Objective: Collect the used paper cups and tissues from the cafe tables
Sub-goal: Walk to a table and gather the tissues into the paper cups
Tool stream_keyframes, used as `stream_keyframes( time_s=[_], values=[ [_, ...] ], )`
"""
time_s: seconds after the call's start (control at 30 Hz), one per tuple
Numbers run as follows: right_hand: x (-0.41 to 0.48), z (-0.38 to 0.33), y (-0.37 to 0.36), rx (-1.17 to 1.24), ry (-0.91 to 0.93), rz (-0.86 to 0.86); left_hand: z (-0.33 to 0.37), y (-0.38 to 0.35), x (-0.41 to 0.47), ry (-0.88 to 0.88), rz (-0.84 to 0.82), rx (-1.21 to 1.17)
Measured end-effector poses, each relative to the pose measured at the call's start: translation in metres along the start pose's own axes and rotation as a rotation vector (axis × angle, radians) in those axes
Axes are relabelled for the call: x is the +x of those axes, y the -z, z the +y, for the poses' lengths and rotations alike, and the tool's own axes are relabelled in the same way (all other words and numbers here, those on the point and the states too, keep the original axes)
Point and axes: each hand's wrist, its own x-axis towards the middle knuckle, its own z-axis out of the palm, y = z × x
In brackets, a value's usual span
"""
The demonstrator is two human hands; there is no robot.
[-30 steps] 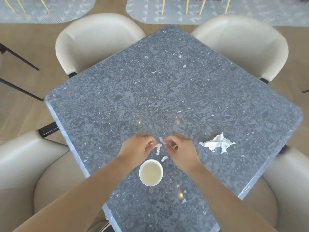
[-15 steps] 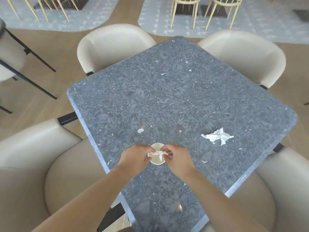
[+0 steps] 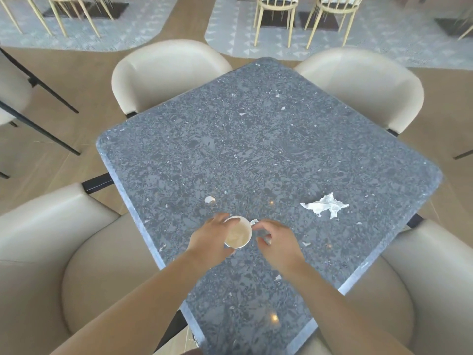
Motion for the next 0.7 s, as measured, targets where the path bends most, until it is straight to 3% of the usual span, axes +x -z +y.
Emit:
stream_keyframes(
  time_s=[0.3, 0.53, 0.7],
  values=[
    [0.025, 0.019, 0.013, -0.016, -0.038, -0.031, 0.006, 0.006, 0.023, 0.038, 0.068, -0.031],
    [0.052, 0.025, 0.009, -0.139, -0.001, -0.1, 0.002, 0.016, 0.052, 0.136, 0.131, -0.048],
    [0.067, 0.034, 0.0, -0.234, -0.069, -0.171, 0.001, 0.012, 0.065, 0.169, 0.138, -0.114]
  ],
)
